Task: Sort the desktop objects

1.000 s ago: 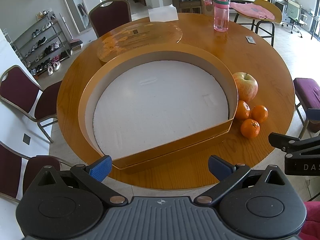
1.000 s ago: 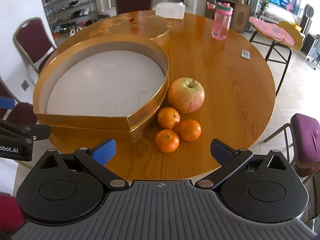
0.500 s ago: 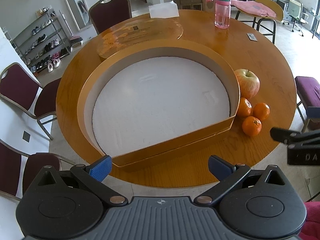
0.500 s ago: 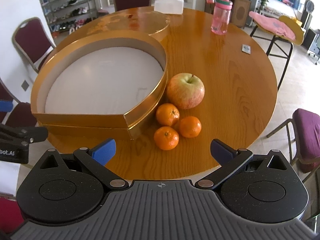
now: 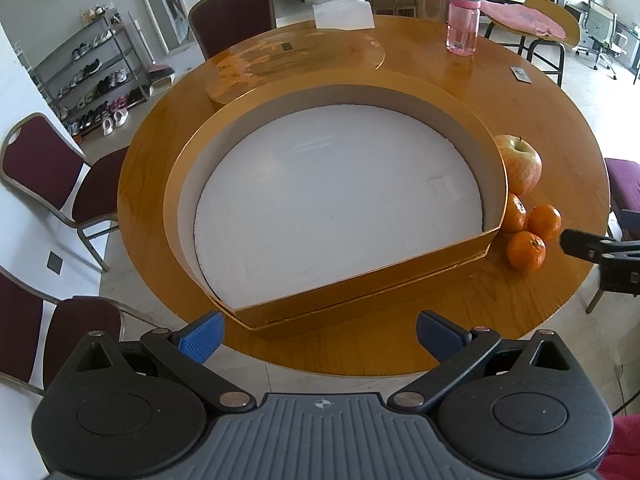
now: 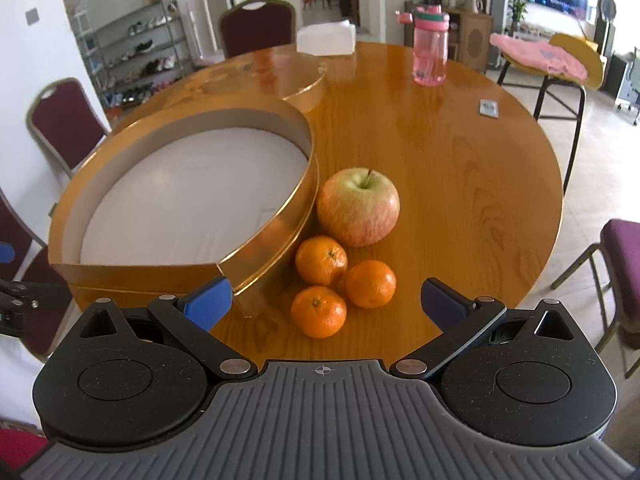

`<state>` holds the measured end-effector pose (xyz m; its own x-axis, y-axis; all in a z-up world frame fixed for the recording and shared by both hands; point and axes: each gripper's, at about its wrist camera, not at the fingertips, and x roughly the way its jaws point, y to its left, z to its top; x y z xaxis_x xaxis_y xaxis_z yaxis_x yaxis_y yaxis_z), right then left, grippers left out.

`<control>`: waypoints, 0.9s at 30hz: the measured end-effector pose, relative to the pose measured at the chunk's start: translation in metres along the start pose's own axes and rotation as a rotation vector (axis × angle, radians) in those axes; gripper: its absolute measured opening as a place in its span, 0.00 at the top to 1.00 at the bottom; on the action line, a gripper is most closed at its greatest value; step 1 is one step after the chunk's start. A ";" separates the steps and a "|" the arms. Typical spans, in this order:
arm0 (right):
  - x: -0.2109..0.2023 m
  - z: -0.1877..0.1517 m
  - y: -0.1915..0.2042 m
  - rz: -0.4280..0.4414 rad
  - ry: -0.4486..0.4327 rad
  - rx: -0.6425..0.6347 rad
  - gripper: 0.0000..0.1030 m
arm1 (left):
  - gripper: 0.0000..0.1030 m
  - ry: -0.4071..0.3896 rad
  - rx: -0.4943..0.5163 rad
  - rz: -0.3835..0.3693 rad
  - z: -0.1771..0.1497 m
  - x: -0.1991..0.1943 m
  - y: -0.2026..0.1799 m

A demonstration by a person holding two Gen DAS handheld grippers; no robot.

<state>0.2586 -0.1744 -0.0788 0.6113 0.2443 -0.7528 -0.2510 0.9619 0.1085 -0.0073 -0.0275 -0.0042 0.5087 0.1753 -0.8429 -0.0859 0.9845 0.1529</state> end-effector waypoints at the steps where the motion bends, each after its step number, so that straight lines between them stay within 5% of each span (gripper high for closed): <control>1: 0.002 -0.001 -0.002 0.003 -0.005 0.007 0.00 | 0.01 0.000 0.005 -0.003 -0.001 -0.001 -0.001; 10: 0.019 -0.006 -0.001 0.078 0.060 0.049 0.00 | 0.01 0.040 0.018 -0.006 -0.005 0.000 0.003; 13: 0.024 -0.006 0.000 0.035 0.074 0.062 0.01 | 0.01 0.038 0.033 -0.018 -0.007 -0.001 0.002; 17: 0.034 -0.008 -0.002 0.011 0.071 0.092 0.15 | 0.04 0.032 0.047 -0.006 -0.009 -0.003 0.002; 27: 0.057 -0.011 -0.002 -0.002 0.140 0.126 0.22 | 0.03 0.040 0.043 0.025 -0.010 0.000 0.010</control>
